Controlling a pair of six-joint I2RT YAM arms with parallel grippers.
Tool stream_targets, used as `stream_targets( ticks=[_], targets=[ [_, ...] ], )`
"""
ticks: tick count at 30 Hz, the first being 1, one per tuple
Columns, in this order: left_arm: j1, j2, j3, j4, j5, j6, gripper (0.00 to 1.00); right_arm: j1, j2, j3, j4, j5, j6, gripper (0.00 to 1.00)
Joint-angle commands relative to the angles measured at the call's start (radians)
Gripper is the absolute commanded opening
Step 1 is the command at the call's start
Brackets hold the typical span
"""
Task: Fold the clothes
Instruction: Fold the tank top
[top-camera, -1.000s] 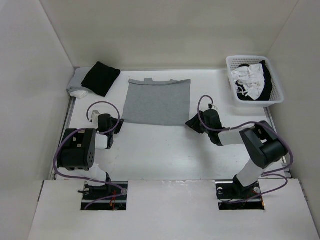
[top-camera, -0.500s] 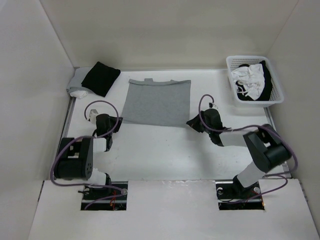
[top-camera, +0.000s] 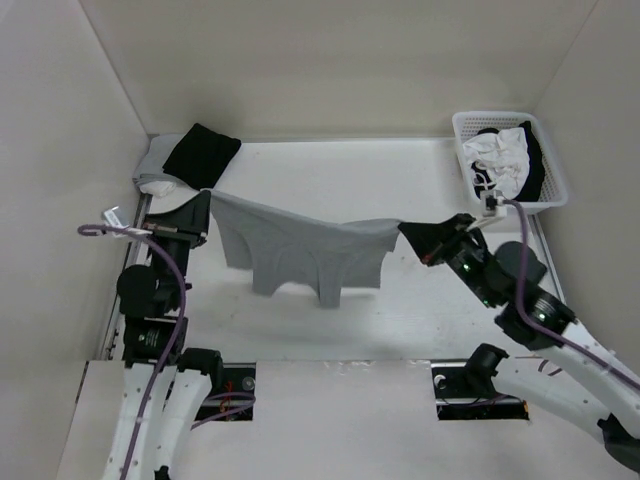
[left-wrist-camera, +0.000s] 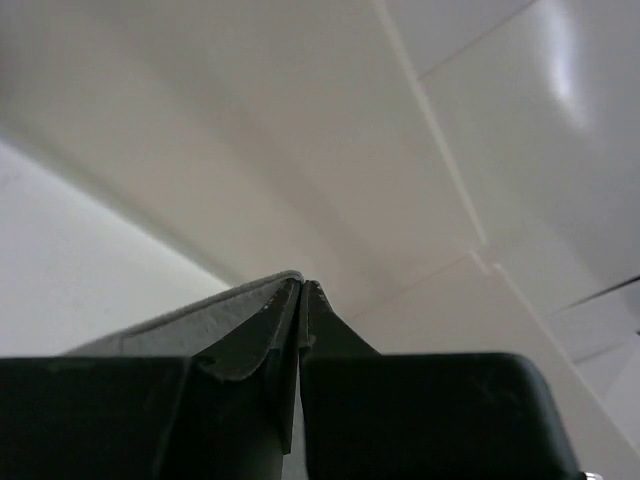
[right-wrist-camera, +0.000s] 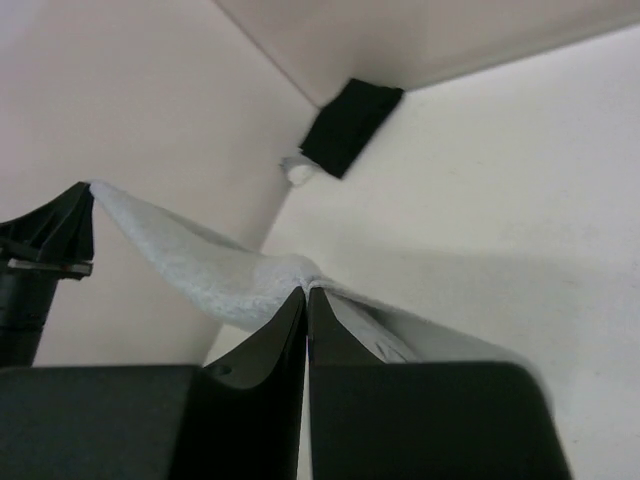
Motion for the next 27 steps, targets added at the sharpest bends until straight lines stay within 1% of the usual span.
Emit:
stream_targets(
  ticks=[1,4,6,9,13,14,16,19,21,23,26,27],
  targets=[
    [-0.035,-0.05,0.117,-0.165,-0.027,0.059,0.0,0.118,-0.068,0.12,-0.226,0.168,-0.069,0.04],
    [-0.055,-0.059,0.157,-0.206,-0.032,0.06,0.0,0.198,-0.071,0.173,-0.271,0.208,-0.078,0.06],
    [-0.055,-0.047,0.146,-0.211,-0.038,0.063,0.0,0.203,-0.038,0.174,-0.272,0.202,-0.087,0.06],
    [-0.051,-0.003,0.093,-0.196,-0.04,0.059,0.0,0.098,0.036,0.138,-0.239,0.115,-0.081,0.06],
    [-0.025,0.123,-0.018,-0.121,-0.049,0.056,0.0,-0.129,0.172,0.053,-0.085,-0.13,-0.054,0.06],
    [-0.02,0.169,-0.042,-0.093,-0.046,0.053,0.0,-0.193,0.229,0.039,-0.04,-0.19,-0.042,0.06],
    [-0.015,0.281,-0.076,-0.023,-0.058,0.048,0.0,-0.278,0.364,0.033,0.054,-0.281,-0.023,0.06],
    [-0.017,0.521,-0.076,0.138,-0.09,0.04,0.0,-0.373,0.627,0.11,0.165,-0.362,-0.011,0.07],
    [-0.028,0.704,-0.018,0.239,-0.093,0.03,0.0,-0.43,0.807,0.212,0.202,-0.399,-0.011,0.06],
    [-0.028,0.874,0.077,0.296,-0.098,0.028,0.0,-0.47,0.971,0.333,0.216,-0.445,-0.009,0.06],
    [-0.021,1.066,0.244,0.307,-0.078,0.02,0.0,-0.524,1.154,0.499,0.194,-0.489,0.005,0.05],
    [-0.017,1.109,0.287,0.304,-0.07,0.017,0.0,-0.534,1.18,0.527,0.19,-0.496,0.008,0.05]
  ],
)
